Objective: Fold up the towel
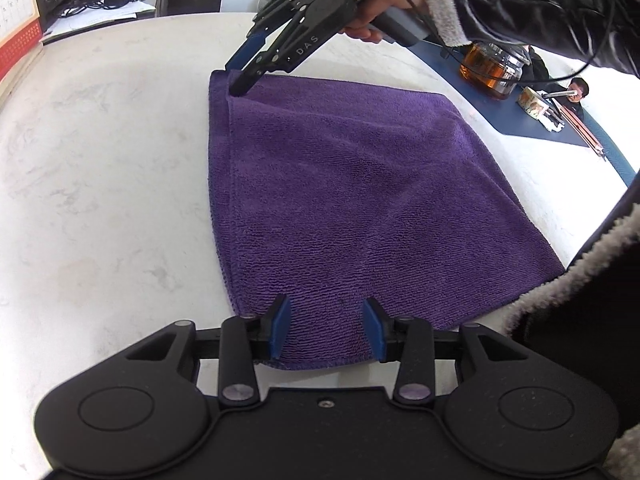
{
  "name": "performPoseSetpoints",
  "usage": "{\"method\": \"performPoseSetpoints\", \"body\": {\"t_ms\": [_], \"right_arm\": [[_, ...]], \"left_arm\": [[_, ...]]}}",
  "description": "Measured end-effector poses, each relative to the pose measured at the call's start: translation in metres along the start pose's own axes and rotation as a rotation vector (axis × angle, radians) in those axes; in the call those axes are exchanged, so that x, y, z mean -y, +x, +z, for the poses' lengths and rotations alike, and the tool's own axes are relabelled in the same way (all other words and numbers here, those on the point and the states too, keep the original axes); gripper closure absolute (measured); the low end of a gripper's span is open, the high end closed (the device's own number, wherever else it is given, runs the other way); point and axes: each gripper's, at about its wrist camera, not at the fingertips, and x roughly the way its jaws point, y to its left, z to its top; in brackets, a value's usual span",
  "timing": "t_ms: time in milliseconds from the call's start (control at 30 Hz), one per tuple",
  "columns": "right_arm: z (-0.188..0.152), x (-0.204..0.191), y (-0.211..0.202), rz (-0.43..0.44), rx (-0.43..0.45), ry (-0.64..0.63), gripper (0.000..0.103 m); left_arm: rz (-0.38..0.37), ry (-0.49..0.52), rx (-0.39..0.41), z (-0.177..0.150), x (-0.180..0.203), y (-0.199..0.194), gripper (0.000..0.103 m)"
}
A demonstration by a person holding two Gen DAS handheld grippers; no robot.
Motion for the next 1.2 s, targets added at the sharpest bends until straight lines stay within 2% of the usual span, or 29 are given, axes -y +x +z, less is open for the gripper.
{"method": "performPoseSetpoints", "body": {"t_ms": [200, 300, 367, 467, 767, 1100, 1200], "right_arm": [[-0.003, 0.007, -0.003, 0.048, -0.001, -0.044, 0.066], [-0.004, 0.004, -0.006, 0.056, -0.010, -0.087, 0.076], [-0.004, 0.001, -0.007, 0.061, -0.014, -0.111, 0.091], [-0.004, -0.006, -0.009, 0.039, -0.014, -0.163, 0.101], [0.006, 0.001, -0.039, -0.043, 0.107, -0.120, 0.101], [0.008, 0.004, 0.002, -0.081, 0.106, -0.083, 0.101], [0.010, 0.003, 0.011, -0.113, 0.119, -0.057, 0.098]], "left_arm": [[-0.016, -0.005, -0.019, 0.004, -0.004, 0.001, 0.066], [-0.019, -0.002, -0.028, 0.005, -0.005, 0.000, 0.065], [-0.019, 0.001, -0.031, 0.005, -0.005, 0.000, 0.065], [-0.019, 0.008, -0.036, 0.006, -0.004, 0.000, 0.065], [-0.018, 0.033, -0.044, 0.006, -0.001, 0.001, 0.065], [-0.017, 0.036, -0.043, 0.002, 0.002, 0.000, 0.065], [-0.015, 0.034, -0.040, 0.000, 0.003, 0.000, 0.065]]}}
